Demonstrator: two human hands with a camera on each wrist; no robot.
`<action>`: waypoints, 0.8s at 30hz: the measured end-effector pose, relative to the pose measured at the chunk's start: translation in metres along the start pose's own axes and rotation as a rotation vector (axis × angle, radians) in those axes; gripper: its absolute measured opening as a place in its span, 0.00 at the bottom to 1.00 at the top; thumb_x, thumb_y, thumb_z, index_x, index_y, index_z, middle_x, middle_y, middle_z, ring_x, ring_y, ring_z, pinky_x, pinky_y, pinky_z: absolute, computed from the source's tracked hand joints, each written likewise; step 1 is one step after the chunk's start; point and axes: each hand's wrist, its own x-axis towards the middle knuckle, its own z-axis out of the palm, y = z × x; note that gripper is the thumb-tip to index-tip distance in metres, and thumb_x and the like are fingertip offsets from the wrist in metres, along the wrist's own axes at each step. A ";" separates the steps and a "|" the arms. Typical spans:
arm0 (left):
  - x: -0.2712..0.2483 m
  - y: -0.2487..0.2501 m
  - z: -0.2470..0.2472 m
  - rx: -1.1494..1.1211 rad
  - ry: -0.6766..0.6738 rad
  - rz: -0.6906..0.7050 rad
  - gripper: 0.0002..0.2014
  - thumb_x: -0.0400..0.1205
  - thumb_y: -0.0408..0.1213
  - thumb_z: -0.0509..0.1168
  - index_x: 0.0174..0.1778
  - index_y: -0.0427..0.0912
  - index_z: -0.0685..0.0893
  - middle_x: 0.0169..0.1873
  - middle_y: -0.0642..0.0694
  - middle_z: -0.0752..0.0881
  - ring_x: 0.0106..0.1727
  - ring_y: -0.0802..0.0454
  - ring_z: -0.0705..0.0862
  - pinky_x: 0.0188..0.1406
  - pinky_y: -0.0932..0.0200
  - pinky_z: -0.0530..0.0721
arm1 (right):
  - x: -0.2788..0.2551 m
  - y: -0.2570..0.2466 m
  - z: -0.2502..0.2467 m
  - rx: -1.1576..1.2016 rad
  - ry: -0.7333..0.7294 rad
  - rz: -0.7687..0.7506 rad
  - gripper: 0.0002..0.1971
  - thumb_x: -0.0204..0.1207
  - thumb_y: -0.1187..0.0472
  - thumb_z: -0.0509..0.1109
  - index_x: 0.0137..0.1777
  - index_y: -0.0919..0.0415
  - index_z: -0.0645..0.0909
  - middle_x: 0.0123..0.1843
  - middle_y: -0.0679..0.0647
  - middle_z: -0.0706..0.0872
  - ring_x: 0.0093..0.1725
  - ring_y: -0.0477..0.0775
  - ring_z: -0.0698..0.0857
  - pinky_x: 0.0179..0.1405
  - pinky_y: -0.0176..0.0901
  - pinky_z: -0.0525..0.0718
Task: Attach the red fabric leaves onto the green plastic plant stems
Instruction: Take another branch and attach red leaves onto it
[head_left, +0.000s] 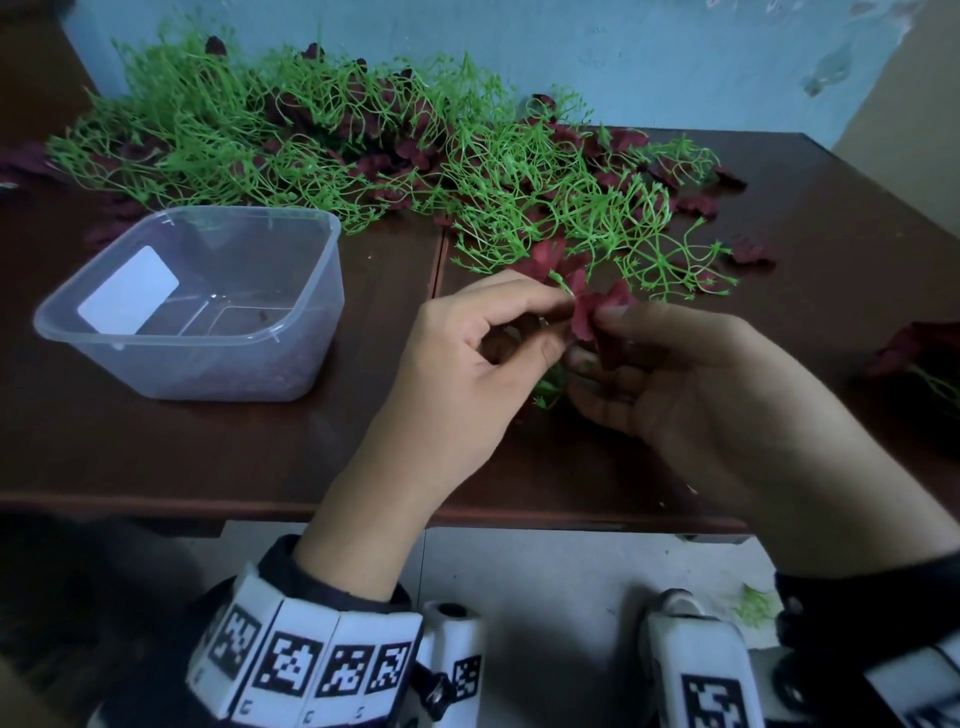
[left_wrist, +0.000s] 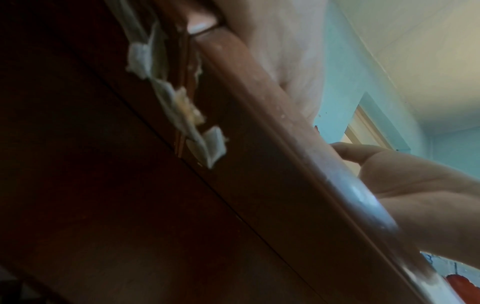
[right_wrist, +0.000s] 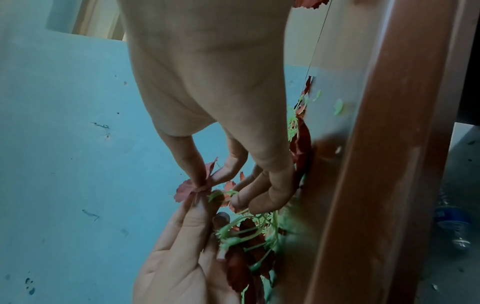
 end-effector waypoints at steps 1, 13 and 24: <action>0.000 0.000 0.000 0.003 -0.001 0.000 0.09 0.82 0.24 0.72 0.54 0.38 0.91 0.49 0.47 0.90 0.54 0.51 0.89 0.56 0.57 0.85 | 0.000 0.000 0.000 -0.004 -0.009 0.001 0.06 0.56 0.59 0.75 0.31 0.58 0.91 0.34 0.55 0.88 0.32 0.49 0.88 0.33 0.42 0.88; 0.001 0.009 -0.001 -0.416 0.021 -0.120 0.17 0.79 0.22 0.72 0.52 0.43 0.71 0.41 0.48 0.89 0.47 0.55 0.88 0.53 0.62 0.84 | 0.001 0.001 0.000 0.065 -0.083 0.052 0.05 0.58 0.60 0.76 0.34 0.58 0.91 0.38 0.55 0.87 0.38 0.50 0.85 0.41 0.45 0.89; -0.001 0.011 0.001 -0.326 0.016 -0.114 0.24 0.78 0.18 0.66 0.43 0.47 0.58 0.38 0.34 0.82 0.45 0.48 0.84 0.45 0.60 0.80 | -0.008 0.000 -0.003 -0.020 -0.122 0.012 0.03 0.63 0.63 0.74 0.34 0.60 0.90 0.37 0.56 0.87 0.38 0.51 0.86 0.53 0.54 0.89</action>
